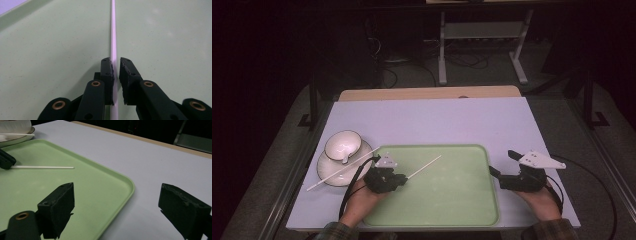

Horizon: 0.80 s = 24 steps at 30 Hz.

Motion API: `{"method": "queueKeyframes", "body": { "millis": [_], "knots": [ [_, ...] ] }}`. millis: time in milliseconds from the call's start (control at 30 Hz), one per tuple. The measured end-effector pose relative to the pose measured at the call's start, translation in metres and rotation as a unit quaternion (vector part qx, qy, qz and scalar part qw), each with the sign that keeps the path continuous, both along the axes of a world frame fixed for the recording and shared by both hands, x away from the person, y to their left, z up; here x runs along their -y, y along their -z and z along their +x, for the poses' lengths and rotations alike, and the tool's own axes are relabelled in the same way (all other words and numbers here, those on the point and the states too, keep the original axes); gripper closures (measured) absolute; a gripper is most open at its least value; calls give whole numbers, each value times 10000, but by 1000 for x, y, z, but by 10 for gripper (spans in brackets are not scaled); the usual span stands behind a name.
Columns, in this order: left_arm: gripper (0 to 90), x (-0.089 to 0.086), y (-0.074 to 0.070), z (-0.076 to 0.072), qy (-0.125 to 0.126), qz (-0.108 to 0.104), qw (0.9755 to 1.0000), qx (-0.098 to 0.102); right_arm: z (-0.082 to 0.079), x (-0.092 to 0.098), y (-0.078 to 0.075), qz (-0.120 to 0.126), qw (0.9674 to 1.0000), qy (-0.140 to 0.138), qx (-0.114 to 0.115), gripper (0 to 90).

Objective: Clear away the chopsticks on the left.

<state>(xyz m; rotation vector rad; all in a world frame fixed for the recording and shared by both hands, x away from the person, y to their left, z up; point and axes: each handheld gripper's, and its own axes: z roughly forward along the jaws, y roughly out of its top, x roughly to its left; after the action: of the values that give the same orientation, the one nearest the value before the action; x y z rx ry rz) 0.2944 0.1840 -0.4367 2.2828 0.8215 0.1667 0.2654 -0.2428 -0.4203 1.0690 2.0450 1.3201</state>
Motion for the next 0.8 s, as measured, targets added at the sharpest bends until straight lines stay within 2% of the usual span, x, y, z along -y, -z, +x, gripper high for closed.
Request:
{"method": "queueKeyframes", "body": {
  "millis": [67, 100, 233, 300, 500, 800],
  "knots": [
    [771, 0, -3, 0, 19, -26, 10000, 36, 0, 0, 0, 2, 10000, 5, -2, 127],
    [765, 0, -6, 1, 25, -110, 9999, 58, 0, 0, 0, 2, 10000, 7, -2, 127],
    [783, 8, -15, 8, 127, -252, 9995, 116, 0, 0, 0, -4, 10000, 14, -5, 127],
    [831, 16, -18, 13, 232, -236, 9993, 162, 0, 0, 0, 4, 10000, 18, -2, 127],
    [899, 43, -23, 29, 441, -251, 9984, 259, 0, 2, 0, 28, 10000, 57, -1, 127],
    [900, 87, -16, 55, 688, -236, 9971, 206, -1, 2, 0, 59, 10000, 54, -4, 127]
  ]
}}
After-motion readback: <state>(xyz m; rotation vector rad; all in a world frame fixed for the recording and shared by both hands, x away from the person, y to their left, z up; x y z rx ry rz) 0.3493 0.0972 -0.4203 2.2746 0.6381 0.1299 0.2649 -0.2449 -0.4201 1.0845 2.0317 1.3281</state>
